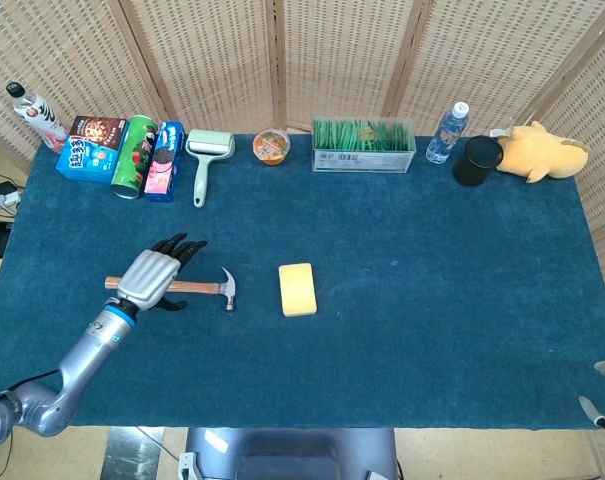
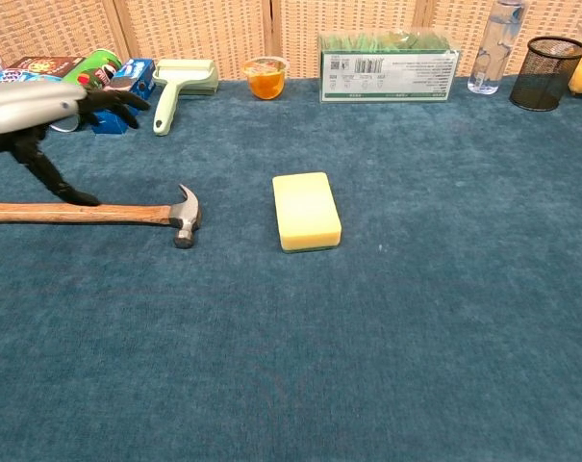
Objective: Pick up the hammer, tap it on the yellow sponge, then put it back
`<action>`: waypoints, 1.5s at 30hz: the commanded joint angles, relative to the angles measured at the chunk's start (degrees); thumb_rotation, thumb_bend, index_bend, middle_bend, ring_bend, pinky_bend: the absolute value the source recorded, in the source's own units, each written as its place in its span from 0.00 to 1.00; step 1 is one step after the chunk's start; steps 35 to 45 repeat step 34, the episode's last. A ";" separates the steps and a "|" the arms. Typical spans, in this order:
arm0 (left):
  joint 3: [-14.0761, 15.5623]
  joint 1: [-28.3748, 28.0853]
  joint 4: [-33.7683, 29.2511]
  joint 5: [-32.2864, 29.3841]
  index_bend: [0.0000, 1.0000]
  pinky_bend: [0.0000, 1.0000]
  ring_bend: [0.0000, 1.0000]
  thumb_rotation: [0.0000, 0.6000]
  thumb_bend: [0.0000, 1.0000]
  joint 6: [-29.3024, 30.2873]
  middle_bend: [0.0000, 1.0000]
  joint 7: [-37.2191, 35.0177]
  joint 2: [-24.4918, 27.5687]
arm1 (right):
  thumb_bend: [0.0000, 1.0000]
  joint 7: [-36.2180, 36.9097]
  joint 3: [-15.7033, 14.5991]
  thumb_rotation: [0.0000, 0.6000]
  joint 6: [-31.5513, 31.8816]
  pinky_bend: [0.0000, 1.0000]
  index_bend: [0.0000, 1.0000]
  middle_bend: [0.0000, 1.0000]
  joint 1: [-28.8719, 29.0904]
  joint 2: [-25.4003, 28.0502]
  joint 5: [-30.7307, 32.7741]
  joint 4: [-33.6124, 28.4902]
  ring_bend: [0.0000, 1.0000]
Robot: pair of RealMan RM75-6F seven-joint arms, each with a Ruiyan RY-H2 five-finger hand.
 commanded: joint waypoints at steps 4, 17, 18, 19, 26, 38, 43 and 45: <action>3.00 7.64 -8.88 1.75 0.04 0.14 0.01 1.00 0.17 8.42 0.15 0.32 7.59 | 0.21 -1.04 0.12 1.00 -1.17 0.32 0.40 0.45 1.22 0.36 -0.54 -0.39 0.42; 9.11 21.79 -12.70 9.16 0.14 0.15 0.03 1.00 0.19 23.42 0.16 -5.25 14.18 | 0.21 -4.54 -1.30 1.00 -4.15 0.32 0.40 0.46 5.57 0.57 -5.82 -3.03 0.42; 9.34 22.45 -12.56 9.58 0.15 0.15 0.03 1.00 0.19 23.99 0.16 -5.61 14.33 | 0.21 -4.72 -1.39 1.00 -4.25 0.32 0.41 0.46 5.74 0.64 -6.00 -3.19 0.42; 9.60 23.25 -12.52 9.81 0.15 0.15 0.04 1.00 0.19 24.65 0.16 -5.99 14.53 | 0.21 -4.99 -1.48 1.00 -4.42 0.32 0.41 0.46 5.98 0.66 -6.23 -3.34 0.42; 11.30 28.95 -11.90 12.70 0.18 0.15 0.04 1.00 0.19 29.91 0.17 -7.73 15.06 | 0.21 -6.11 -2.03 1.00 -5.75 0.32 0.41 0.46 7.46 0.52 -7.06 -4.30 0.42; 10.13 30.22 -11.65 13.49 0.19 0.15 0.04 1.00 0.19 29.73 0.17 -9.03 14.98 | 0.21 -6.84 -2.46 1.00 -5.19 0.32 0.41 0.46 7.53 0.80 -7.06 -5.04 0.42; 10.13 30.22 -11.65 13.49 0.19 0.15 0.04 1.00 0.19 29.73 0.17 -9.03 14.98 | 0.21 -6.84 -2.46 1.00 -5.19 0.32 0.41 0.46 7.53 0.80 -7.06 -5.04 0.42; 10.13 30.22 -11.65 13.49 0.19 0.15 0.04 1.00 0.19 29.73 0.17 -9.03 14.98 | 0.21 -6.84 -2.46 1.00 -5.19 0.32 0.41 0.46 7.53 0.80 -7.06 -5.04 0.42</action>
